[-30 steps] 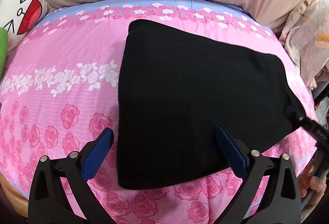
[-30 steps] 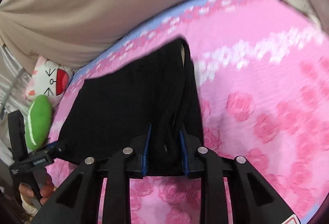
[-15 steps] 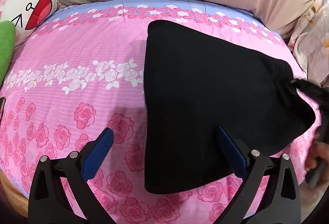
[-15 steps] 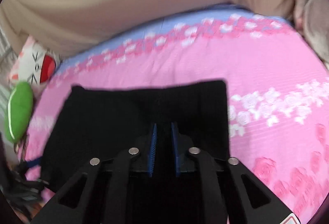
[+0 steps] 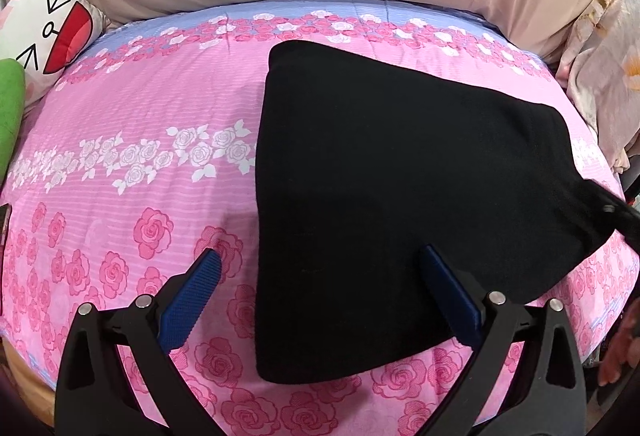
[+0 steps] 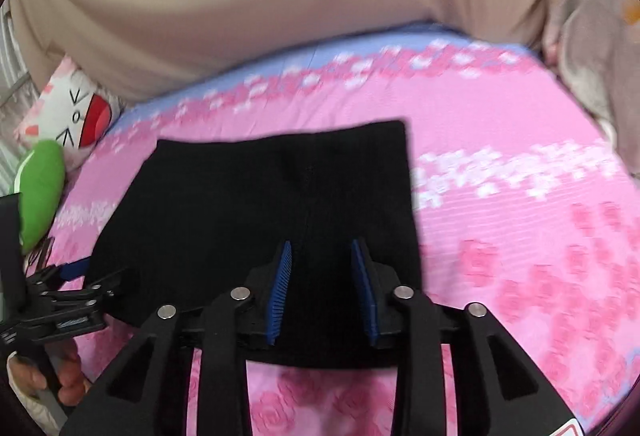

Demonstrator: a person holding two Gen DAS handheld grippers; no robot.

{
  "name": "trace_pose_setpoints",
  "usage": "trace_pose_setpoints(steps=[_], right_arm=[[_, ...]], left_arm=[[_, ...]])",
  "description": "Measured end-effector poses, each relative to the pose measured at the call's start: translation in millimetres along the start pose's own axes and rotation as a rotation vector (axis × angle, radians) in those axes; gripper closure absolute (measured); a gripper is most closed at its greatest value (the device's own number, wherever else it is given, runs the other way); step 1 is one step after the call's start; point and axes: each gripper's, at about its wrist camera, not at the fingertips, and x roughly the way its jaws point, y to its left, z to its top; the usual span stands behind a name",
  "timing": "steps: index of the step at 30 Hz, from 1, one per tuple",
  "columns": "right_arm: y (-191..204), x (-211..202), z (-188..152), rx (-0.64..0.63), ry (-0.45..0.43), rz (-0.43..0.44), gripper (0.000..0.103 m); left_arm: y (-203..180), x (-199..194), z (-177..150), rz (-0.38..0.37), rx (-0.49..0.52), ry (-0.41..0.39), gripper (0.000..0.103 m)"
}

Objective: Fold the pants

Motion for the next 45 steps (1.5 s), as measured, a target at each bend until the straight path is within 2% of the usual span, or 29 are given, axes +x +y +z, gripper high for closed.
trace_pose_setpoints(steps=[3, 5, 8, 9, 11, 12, 13, 14, 15, 16, 17, 20, 22, 24, 25, 26, 27, 29, 30, 31, 32, 33, 34, 35, 36, 37, 39, 42, 45], right_arm=[[-4.8, -10.2, -7.6, -0.013, 0.004, -0.019, 0.064], [-14.6, -12.7, -15.2, 0.014, 0.022, -0.007, 0.063], [-29.2, -19.9, -23.0, 0.063, 0.023, -0.008, 0.042], [-31.3, -18.7, -23.2, 0.073, 0.029, -0.009, 0.042], [-36.1, -15.1, -25.2, 0.102, 0.038, 0.057, 0.042], [-36.2, -12.5, -25.8, 0.115, 0.044, 0.097, 0.042], [-34.2, -10.2, -26.4, 0.117, 0.048, 0.117, 0.043], [-31.1, -8.0, -27.2, 0.109, 0.05, 0.127, 0.051], [-25.5, -3.7, -28.0, 0.089, 0.052, 0.133, 0.067], [-22.4, 3.0, -28.2, 0.067, 0.063, 0.086, 0.083], [-22.9, 2.9, -27.4, 0.07, 0.071, 0.089, 0.089], [-24.9, -27.5, -23.8, 0.081, 0.001, 0.178, 0.09], [-26.6, -27.1, -28.7, 0.053, 0.011, 0.147, 0.089], [-31.3, -2.7, -36.7, 0.035, 0.089, 0.079, 0.084], [-37.1, 4.1, -41.7, 0.069, 0.097, 0.096, 0.081], [-42.0, -0.6, -42.4, 0.118, 0.075, 0.134, 0.073], [-43.9, -7.4, -39.8, 0.149, 0.069, 0.155, 0.05], [-45.6, -18.0, -34.6, 0.152, 0.016, 0.085, 0.019], [-46.4, -20.3, -32.6, 0.147, -0.009, 0.045, 0.019], [-48.2, -15.7, -30.8, 0.145, 0.007, 0.04, 0.019], [-52.7, -3.1, -29.9, 0.167, 0.051, 0.08, 0.019], [-57.1, 11.8, -31.6, 0.204, 0.092, 0.132, 0.023], [-58.8, 26.9, -33.8, 0.226, 0.13, 0.182, 0.029], [-56.9, 36.1, -35.3, 0.233, 0.126, 0.218, 0.042], [-54.2, 37.8, -32.8, 0.223, 0.108, 0.228, 0.057], [-47.8, 36.0, -26.3, 0.227, 0.117, 0.25, 0.064], [-29.2, 15.1, -12.6, 0.178, 0.07, 0.278, 0.068], [4.6, -22.9, -3.7, 0.097, 0.02, 0.367, 0.069], [24.1, -30.2, -21.1, 0.046, 0.057, 0.356, 0.066]], left_arm=[[-3.0, -1.2, 0.9, -0.02, -0.005, 0.008, 0.006], [-2.3, -4.8, 0.1, -0.079, -0.02, 0.017, 0.006], [0.5, -5.2, -1.5, -0.164, -0.044, 0.034, 0.005], [2.0, -2.0, -2.1, -0.166, -0.052, 0.038, 0.005], [5.7, 8.5, -3.1, -0.174, -0.077, 0.072, 0.005], [9.1, 15.1, -3.5, -0.207, -0.105, 0.098, 0.005], [12.3, 20.7, -3.6, -0.235, -0.136, 0.12, 0.005], [15.4, 24.1, -3.9, -0.255, -0.165, 0.134, 0.005], [18.7, 24.2, -3.4, -0.267, -0.186, 0.13, 0.005], [20.3, 22.5, -2.1, -0.263, -0.192, 0.129, 0.005], [21.5, 18.5, -0.4, -0.265, -0.192, 0.122, 0.005], [24.9, -0.3, 2.8, -0.267, -0.183, 0.07, 0.005], [24.4, -0.7, 4.1, -0.254, -0.173, 0.057, 0.005], [20.7, 11.1, 2.8, -0.244, -0.171, 0.088, 0.005], [19.4, 17.9, 3.3, -0.246, -0.173, 0.109, 0.005], [17.5, 25.1, 1.7, -0.254, -0.177, 0.132, 0.005], [17.6, 28.4, 0.5, -0.261, -0.183, 0.142, 0.005], [17.7, 28.8, -0.6, -0.263, -0.186, 0.123, 0.005], [16.5, 30.6, 0.1, -0.27, -0.182, 0.117, 0.005], [16.2, 31.4, 0.3, -0.269, -0.18, 0.11, 0.005], [15.2, 32.9, 1.9, -0.282, -0.175, 0.099, 0.005], [14.5, 33.9, 3.1, -0.283, -0.166, 0.084, 0.011], [15.0, 33.9, 4.2, -0.274, -0.162, 0.072, 0.028], [16.8, 33.0, 5.6, -0.277, -0.16, 0.064, 0.035], [22.2, 28.8, 9.5, -0.307, -0.17, 0.058, 0.053], [25.8, 24.1, 14.1, -0.325, -0.17, 0.053, 0.065], [34.3, 8.9, 21.3, -0.356, -0.157, 0.04, 0.07], [43.9, -20.2, 22.2, -0.321, -0.112, 0.027, 0.071], [60.0, -39.5, 6.3, -0.264, -0.091, 0.044, 0.066]])
